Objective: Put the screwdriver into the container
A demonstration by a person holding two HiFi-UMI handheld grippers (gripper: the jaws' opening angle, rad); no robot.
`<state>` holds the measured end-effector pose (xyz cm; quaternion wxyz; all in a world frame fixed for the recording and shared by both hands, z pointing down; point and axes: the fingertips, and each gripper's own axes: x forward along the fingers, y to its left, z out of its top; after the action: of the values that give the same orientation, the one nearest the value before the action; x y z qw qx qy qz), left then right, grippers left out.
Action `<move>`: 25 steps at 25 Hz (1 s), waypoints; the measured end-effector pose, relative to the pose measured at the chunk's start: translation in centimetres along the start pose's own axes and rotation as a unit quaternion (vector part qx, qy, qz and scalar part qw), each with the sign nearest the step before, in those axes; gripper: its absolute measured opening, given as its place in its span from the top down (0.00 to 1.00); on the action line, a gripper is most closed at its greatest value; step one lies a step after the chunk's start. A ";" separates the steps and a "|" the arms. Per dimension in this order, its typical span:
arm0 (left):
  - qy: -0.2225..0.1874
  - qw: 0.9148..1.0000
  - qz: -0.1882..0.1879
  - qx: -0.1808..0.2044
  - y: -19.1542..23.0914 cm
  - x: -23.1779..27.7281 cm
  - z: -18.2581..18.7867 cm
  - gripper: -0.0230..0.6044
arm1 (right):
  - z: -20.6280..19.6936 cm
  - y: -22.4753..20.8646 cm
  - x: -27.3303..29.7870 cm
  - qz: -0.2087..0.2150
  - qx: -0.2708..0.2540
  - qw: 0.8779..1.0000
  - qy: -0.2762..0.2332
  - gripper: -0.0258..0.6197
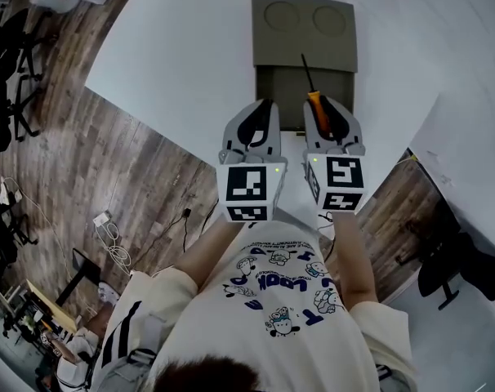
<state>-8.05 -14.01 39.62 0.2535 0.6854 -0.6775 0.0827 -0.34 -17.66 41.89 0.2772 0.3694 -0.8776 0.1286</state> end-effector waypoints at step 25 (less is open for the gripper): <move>0.044 0.998 0.032 -0.038 4.2 2.3 -2.9 0.92 | -7.0 2.5 6.1 0.151 -0.157 0.960 0.176 0.78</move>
<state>-11.33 -14.52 44.11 0.3064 0.6487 -0.6901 0.0949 -2.93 -16.46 51.06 0.4592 0.1557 -0.8697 0.0923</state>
